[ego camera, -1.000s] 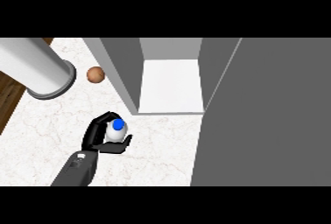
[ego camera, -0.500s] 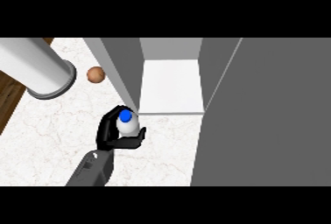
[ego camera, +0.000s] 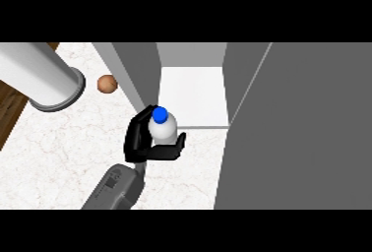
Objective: Pick up the bottled water, place it into the cabinet and close the cabinet
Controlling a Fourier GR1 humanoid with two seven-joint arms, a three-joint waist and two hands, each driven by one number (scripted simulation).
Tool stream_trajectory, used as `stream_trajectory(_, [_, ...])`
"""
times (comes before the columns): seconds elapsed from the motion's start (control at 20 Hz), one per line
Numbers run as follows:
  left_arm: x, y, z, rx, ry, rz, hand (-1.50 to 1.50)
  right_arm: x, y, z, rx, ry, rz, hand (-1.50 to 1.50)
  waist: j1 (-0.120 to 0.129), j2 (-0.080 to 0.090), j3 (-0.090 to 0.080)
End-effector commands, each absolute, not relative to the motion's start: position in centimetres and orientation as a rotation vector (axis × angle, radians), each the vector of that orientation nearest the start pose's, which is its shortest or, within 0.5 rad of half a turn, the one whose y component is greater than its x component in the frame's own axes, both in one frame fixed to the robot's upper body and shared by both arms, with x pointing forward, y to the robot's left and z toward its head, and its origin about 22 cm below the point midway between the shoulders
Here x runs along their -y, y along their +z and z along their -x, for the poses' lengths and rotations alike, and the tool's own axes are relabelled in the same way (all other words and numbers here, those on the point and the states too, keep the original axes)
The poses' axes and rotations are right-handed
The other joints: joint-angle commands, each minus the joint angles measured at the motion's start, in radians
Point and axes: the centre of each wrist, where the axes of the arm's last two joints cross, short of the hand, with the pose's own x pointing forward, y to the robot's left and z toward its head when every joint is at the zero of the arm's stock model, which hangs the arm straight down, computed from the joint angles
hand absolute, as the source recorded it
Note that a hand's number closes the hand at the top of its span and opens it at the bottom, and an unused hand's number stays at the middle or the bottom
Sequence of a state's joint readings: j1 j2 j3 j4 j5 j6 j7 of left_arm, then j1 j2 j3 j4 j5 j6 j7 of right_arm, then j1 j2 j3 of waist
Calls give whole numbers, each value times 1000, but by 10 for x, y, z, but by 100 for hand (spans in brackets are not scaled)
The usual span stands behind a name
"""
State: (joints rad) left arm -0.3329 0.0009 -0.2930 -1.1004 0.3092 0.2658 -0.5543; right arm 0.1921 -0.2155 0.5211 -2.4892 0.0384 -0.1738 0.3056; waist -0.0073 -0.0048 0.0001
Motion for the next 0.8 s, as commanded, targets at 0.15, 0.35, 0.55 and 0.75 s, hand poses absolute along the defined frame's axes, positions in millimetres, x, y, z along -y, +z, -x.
stream_trajectory(0.15, [-103,3,-315,1897,38,141,150,187,183,-91,1971,249,-265,-150,-5,2,0])
stream_trajectory(0.35, [-76,22,-337,1859,37,92,150,193,176,-92,1976,240,-279,-150,-21,5,0])
stream_trajectory(0.55, [-82,20,-358,1829,28,52,150,174,181,-100,1972,222,-272,-150,-12,7,-1])
stream_trajectory(0.75, [-66,35,-359,1777,82,34,150,185,172,-94,1980,225,-270,-150,-19,5,0])
